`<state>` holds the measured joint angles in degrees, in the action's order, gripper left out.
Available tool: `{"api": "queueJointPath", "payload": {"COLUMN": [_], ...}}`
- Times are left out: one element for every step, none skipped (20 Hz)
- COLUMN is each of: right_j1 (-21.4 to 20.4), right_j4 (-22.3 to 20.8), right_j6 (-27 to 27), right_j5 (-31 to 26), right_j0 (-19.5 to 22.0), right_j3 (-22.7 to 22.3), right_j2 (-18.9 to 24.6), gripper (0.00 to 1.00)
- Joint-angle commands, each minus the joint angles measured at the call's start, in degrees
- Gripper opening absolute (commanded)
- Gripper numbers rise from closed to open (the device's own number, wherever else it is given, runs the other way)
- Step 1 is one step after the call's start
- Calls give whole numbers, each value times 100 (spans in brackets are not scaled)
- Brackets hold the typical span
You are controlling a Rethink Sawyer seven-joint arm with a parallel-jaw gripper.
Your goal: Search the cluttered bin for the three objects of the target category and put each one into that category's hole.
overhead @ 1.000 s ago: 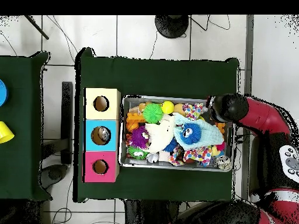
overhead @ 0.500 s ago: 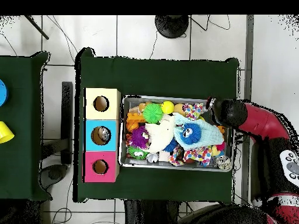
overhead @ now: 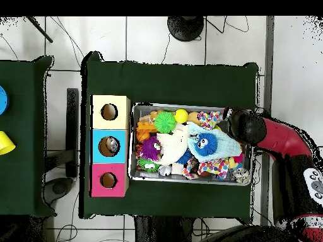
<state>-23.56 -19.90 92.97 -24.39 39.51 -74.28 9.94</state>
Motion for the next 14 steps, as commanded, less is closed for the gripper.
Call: {"api": "queueJointPath", "payload": {"right_j1": [396,393,387,389,390,402,406,418,420,417,402,382,360,344], "right_j4": [-187,-186,-185,-186,-195,-207,-231,-260,-299,-320,-339,-349,-353,-355], "right_j6": [180,169,162,145,126,102,80,60,52,53,60,75,84,87], "right_j5": [97,95,94,96,120,143,190,243,310,339,361,365,356,342], "right_j0": [386,403,419,441,469,498,531,563,589,605,618,621,627,634], "right_j3": [-984,-997,-1013,-1022,-1039,-1046,-1072,-1087,-1117,-1138,-1169,-1192,-1219,-1232], "right_j2": [146,158,166,185,205,225,243,262,264,261,253,240,236,236], "gripper": [100,100,100,100,100,100,100,100,100,100,100,100,100,100]}}
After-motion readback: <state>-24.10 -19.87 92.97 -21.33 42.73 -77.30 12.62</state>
